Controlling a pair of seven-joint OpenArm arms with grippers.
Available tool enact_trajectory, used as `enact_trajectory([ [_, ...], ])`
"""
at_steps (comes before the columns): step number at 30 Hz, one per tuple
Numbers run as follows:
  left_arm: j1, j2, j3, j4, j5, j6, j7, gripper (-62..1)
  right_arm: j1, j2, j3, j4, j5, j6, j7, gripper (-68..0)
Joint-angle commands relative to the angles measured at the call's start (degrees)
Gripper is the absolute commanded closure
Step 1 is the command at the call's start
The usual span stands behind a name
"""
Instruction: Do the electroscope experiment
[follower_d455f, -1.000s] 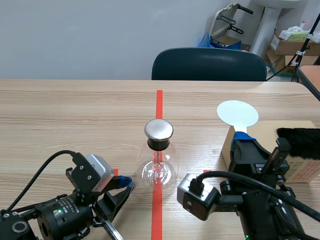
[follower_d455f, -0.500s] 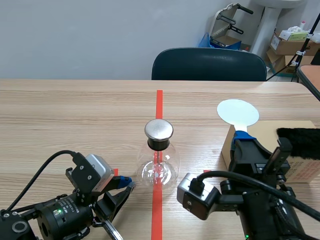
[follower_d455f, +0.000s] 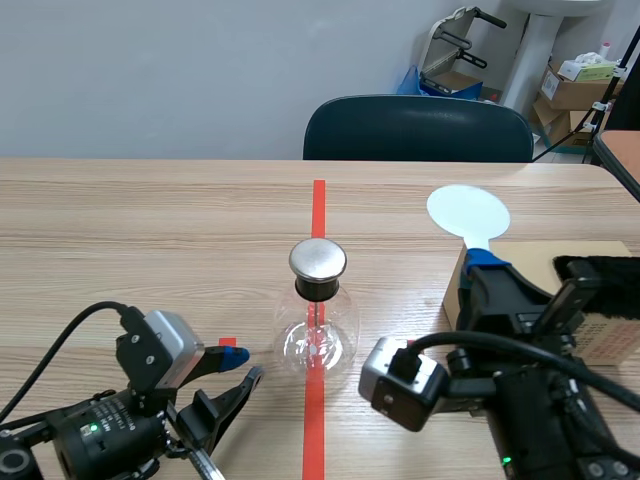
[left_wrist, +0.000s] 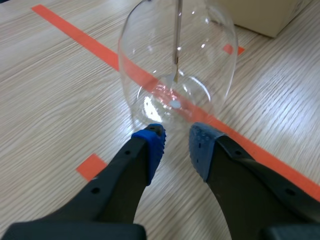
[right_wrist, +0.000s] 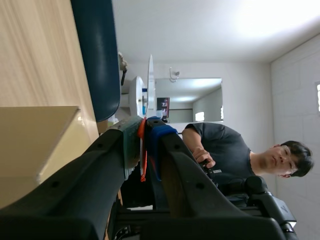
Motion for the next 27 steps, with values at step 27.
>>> enact_trajectory([
  [27, 13.55, -21.07, -6.08, 27.06, -5.05, -0.07, -2.47, -30.4, -5.27, -18.58, 31.71, -6.75, 11.93, -7.45, 44.33, -0.9],
])
